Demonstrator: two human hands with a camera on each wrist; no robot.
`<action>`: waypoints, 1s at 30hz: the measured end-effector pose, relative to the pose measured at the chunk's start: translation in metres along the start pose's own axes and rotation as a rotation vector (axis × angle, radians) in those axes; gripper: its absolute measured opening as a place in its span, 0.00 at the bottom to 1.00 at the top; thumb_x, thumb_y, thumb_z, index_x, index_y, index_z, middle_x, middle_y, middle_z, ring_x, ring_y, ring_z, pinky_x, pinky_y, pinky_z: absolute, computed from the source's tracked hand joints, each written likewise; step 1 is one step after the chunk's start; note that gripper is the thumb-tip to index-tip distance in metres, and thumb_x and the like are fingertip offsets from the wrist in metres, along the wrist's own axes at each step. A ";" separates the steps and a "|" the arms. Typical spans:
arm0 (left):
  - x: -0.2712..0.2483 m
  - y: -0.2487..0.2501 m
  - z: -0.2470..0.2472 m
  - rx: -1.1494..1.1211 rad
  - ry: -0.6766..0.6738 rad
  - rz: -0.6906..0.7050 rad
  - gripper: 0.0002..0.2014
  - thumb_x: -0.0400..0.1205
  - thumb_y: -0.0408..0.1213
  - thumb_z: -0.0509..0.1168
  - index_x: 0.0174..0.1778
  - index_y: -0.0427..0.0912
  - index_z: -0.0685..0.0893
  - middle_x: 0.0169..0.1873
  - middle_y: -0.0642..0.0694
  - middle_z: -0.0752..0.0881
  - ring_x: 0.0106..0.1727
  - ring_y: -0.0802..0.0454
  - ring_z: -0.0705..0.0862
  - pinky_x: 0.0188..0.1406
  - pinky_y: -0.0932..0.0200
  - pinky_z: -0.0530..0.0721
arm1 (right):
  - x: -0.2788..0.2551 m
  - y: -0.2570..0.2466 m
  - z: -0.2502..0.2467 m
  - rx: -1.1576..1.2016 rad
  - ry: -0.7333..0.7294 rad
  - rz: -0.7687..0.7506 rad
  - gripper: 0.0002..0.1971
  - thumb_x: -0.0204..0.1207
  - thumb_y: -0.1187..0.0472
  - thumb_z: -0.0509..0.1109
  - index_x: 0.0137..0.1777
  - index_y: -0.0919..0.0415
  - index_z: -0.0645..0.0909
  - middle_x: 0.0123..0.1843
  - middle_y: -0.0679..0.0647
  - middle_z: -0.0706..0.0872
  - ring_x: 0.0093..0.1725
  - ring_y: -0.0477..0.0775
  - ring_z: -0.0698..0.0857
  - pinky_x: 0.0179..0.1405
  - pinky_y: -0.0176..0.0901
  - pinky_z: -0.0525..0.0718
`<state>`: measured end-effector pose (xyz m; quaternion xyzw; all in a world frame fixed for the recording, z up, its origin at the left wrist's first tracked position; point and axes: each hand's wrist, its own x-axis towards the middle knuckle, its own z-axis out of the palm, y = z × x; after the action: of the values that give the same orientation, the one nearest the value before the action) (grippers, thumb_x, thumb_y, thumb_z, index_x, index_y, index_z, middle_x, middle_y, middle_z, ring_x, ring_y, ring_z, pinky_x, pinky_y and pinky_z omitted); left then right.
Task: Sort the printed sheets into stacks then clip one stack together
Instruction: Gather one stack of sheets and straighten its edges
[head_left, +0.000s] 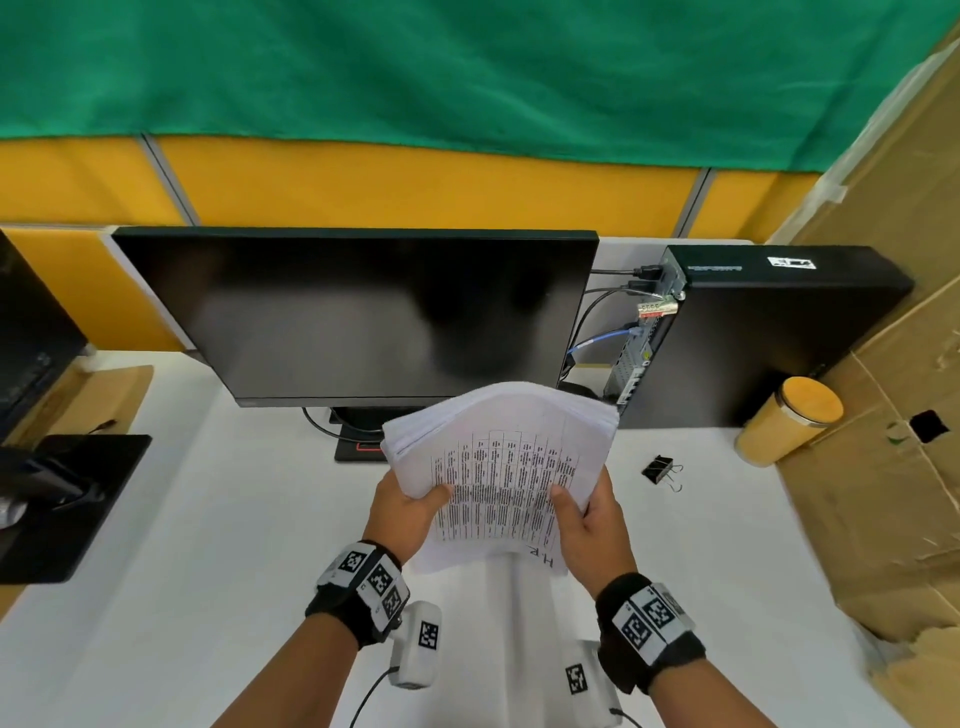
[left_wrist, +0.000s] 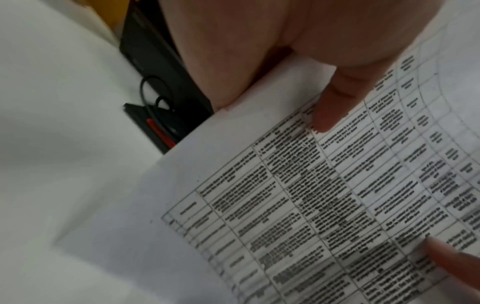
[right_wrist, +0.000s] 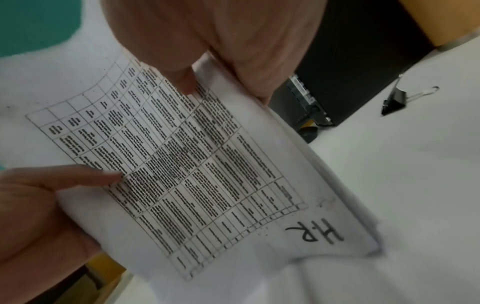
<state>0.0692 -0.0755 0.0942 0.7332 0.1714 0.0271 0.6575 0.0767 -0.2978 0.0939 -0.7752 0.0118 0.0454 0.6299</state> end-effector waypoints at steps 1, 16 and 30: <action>-0.002 -0.005 0.001 0.000 -0.015 -0.023 0.17 0.77 0.28 0.72 0.49 0.58 0.83 0.51 0.51 0.89 0.54 0.54 0.86 0.57 0.50 0.85 | -0.002 0.005 0.001 -0.011 -0.013 0.016 0.18 0.84 0.63 0.65 0.70 0.47 0.68 0.59 0.37 0.84 0.55 0.31 0.85 0.47 0.27 0.86; 0.026 0.015 -0.034 -0.031 -0.021 0.102 0.54 0.61 0.53 0.83 0.78 0.55 0.58 0.74 0.47 0.75 0.74 0.48 0.76 0.72 0.42 0.76 | 0.021 -0.019 -0.034 -0.161 -0.175 0.030 0.18 0.83 0.67 0.65 0.66 0.44 0.77 0.60 0.41 0.88 0.59 0.39 0.87 0.54 0.32 0.83; -0.017 -0.018 -0.011 0.026 -0.251 0.014 0.21 0.82 0.43 0.68 0.72 0.53 0.77 0.63 0.56 0.87 0.66 0.60 0.83 0.68 0.54 0.79 | 0.011 -0.030 -0.026 0.003 -0.086 0.008 0.20 0.82 0.68 0.66 0.64 0.39 0.77 0.61 0.39 0.88 0.60 0.38 0.86 0.58 0.36 0.84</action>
<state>0.0463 -0.0689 0.0816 0.7403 0.0830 -0.0625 0.6642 0.0910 -0.3163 0.1276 -0.7716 -0.0118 0.0812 0.6308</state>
